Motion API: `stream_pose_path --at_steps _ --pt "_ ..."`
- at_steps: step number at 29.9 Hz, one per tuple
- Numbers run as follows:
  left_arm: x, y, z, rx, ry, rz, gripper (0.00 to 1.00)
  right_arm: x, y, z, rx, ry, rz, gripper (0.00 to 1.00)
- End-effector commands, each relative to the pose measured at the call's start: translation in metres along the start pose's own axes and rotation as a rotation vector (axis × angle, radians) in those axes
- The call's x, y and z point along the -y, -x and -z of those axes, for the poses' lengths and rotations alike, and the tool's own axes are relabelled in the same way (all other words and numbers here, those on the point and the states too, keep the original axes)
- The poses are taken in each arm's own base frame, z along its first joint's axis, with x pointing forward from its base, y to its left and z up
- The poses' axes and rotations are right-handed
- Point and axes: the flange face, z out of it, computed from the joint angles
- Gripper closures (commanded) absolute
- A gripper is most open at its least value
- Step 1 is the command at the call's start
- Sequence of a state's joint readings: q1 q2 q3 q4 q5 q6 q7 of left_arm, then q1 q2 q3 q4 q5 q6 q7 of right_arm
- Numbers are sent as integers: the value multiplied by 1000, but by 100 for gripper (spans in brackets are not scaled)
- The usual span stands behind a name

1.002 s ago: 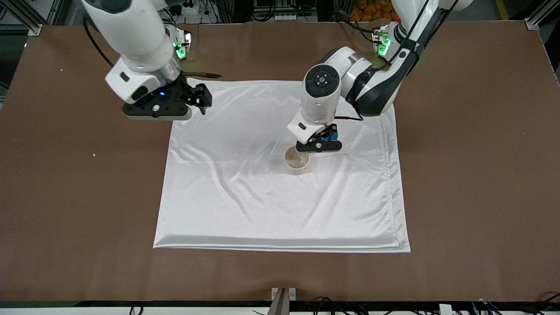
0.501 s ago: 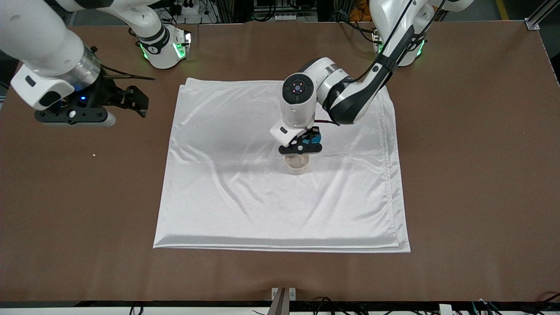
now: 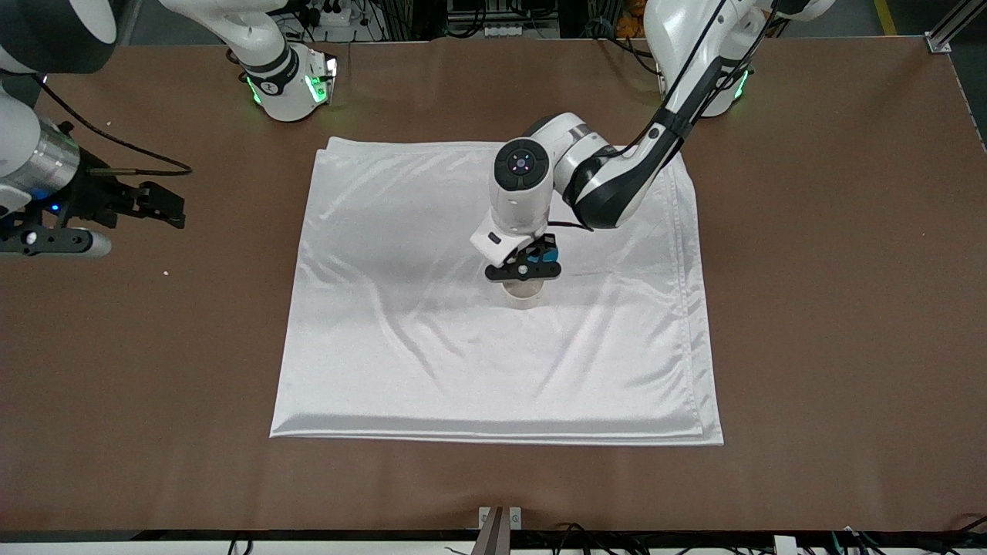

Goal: Place blue cup into white mug on cloth

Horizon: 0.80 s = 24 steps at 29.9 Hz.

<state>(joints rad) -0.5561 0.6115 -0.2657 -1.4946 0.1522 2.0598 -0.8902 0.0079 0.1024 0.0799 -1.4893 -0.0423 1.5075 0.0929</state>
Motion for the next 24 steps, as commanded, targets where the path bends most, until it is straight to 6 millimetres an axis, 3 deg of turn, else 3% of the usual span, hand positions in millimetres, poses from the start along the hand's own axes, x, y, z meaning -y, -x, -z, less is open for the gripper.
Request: stream_pose_path --at_steps 1,10,24 --pt "-11 -11 -2 -44 -9 15 100 -23 -2 1 -30 -17 4 0" --pt "-21 -16 -12 -80 -12 27 100 -48 -8 0 -33 -27 -43 0" --pt "-26 -12 -21 -77 -20 31 100 -44 -6 15 -99 -38 -21 0"
